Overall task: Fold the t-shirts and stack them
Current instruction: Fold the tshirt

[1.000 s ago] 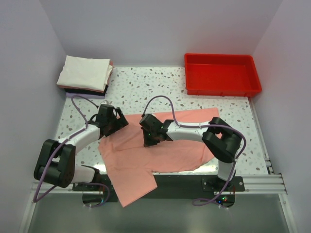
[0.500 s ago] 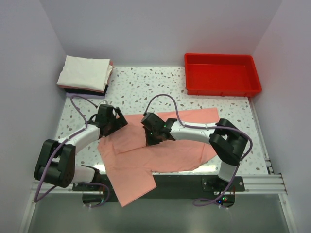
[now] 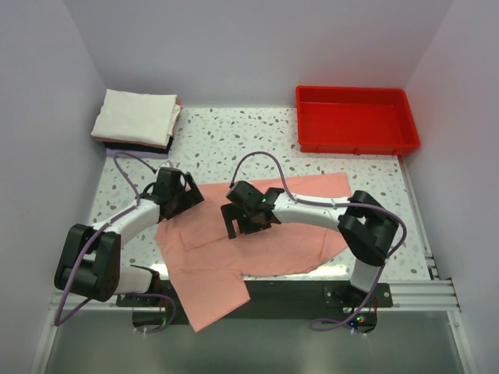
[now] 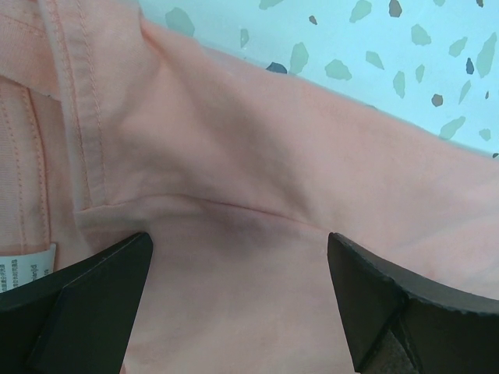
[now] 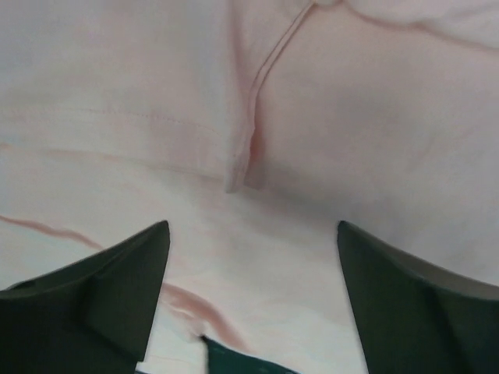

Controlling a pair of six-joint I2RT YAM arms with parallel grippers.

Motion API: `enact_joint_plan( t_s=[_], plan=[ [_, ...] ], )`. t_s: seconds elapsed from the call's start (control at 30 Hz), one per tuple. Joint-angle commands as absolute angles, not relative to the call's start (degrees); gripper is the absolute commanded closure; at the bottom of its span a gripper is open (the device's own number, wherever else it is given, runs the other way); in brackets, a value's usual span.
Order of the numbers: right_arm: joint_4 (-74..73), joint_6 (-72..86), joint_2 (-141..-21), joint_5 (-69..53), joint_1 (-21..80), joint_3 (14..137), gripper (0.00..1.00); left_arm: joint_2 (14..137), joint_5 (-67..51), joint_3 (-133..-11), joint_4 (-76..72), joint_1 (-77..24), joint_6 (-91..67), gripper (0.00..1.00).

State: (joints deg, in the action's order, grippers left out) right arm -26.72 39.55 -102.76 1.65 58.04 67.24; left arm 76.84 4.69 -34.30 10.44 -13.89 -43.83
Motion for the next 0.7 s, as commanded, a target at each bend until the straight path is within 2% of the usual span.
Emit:
enact_joint_plan(
  t_s=[0.0, 0.13, 0.27, 0.37, 0.47, 0.67],
  plan=[
    [-32.6, 36.9, -97.7, 6.8, 57.3, 71.0, 0.01, 75.8, 6.9, -35.7, 15.4, -13.1, -42.6, 0.0],
    [-32.6, 36.0, -90.6, 7.2, 52.7, 68.1, 0.01, 75.6, 7.1, -37.1, 16.2, -13.1, -43.2, 0.0],
    [-31.8, 32.3, -86.4, 7.6, 43.8, 63.6, 0.01, 78.3, 7.2, -38.9, 16.0, -13.1, -43.3, 0.0],
    [-29.4, 27.7, -85.6, 7.7, 32.9, 60.6, 0.01, 81.0, 7.2, -40.4, 15.2, -13.1, -43.3, 0.0],
    [-26.8, 24.4, -87.1, 9.7, 26.1, 59.5, 0.01, 84.1, 6.7, -42.1, 14.0, -13.1, -43.2, 0.0],
    [-22.4, 20.7, -94.3, 8.9, 19.3, 62.1, 0.01, 91.0, 6.5, -46.5, 13.4, -13.1, -43.1, 0.0]
  ],
)
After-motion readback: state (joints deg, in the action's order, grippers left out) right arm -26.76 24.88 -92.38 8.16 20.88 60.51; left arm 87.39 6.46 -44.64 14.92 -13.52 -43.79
